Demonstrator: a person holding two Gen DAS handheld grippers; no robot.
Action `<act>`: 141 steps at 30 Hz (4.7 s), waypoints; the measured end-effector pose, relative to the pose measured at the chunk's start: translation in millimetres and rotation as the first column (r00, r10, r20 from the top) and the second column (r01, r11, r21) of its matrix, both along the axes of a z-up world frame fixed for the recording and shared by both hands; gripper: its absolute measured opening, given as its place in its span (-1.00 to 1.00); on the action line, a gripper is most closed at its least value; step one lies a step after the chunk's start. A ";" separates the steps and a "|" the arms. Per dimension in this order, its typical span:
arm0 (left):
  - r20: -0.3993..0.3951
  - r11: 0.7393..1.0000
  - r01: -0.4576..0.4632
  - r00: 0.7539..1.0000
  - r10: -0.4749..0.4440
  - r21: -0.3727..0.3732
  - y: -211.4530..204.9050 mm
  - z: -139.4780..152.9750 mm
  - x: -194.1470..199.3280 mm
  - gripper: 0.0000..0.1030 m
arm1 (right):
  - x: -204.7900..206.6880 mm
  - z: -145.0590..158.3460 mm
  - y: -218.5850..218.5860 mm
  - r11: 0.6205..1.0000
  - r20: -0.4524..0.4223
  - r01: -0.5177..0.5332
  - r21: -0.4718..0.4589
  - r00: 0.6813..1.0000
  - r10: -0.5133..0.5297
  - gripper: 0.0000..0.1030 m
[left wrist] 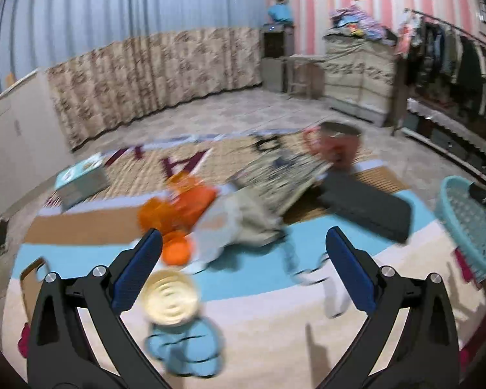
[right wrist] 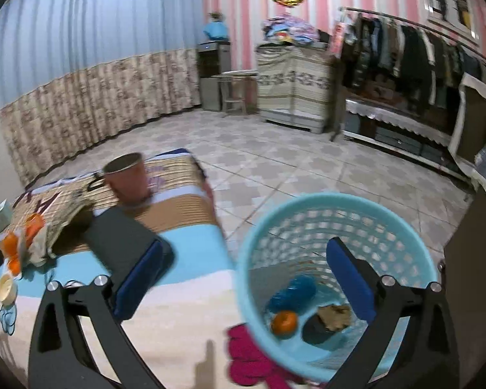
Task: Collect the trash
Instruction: 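Open both tools to drop the bags into the basket, then turn back to the mat, then lower the left tool onto the cream round plastic lid and grasp it, then lift the lid with the left tool while the right tool grasps the white paper card, then carry the lid and white card over the blue basket with both tools, then open the left tool to drop the cream lid into the basket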
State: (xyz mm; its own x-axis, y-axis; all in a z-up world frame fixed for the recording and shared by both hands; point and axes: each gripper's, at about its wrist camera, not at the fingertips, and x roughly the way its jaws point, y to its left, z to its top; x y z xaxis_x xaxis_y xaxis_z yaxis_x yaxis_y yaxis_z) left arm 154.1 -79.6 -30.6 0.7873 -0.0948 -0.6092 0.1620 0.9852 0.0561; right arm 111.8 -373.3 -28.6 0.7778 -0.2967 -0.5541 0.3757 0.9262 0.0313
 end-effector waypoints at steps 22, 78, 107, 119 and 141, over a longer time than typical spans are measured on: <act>-0.212 0.987 -0.128 0.971 0.106 -0.092 73.9 -58.3 31.0 0.88 | 43.7 -28.3 79.6 0.987 -0.044 -0.050 0.153 0.997 0.058 0.91; 0.040 0.955 -0.295 0.955 0.295 -0.016 165.3 9.3 24.9 0.18 | 122.9 -38.2 257.9 0.791 -0.149 -0.588 0.172 0.778 0.611 -0.78; 0.125 0.995 -0.102 0.987 0.104 -0.022 60.9 40.2 1.0 0.18 | 14.2 48.8 69.2 0.962 0.092 -0.271 0.038 0.959 0.267 -0.94; 0.152 0.997 0.020 0.988 -0.009 -0.072 -12.8 67.5 6.0 0.18 | -16.0 68.5 -1.1 0.992 0.167 -0.118 0.034 0.980 0.111 -0.94; 0.108 0.921 0.383 0.921 -0.374 -0.077 -228.0 39.7 -7.5 0.18 | -66.7 36.2 -138.7 0.972 0.092 0.209 0.109 0.971 -0.219 -0.94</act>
State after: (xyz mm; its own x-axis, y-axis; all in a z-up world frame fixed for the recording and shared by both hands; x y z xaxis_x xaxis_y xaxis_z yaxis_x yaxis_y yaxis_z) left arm 146.5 -307.6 9.1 0.7320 -0.4497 -0.5118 0.5222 0.8528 -0.0025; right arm 45.1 -512.0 7.6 0.7563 -0.4108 -0.5091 0.5547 0.8152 0.1663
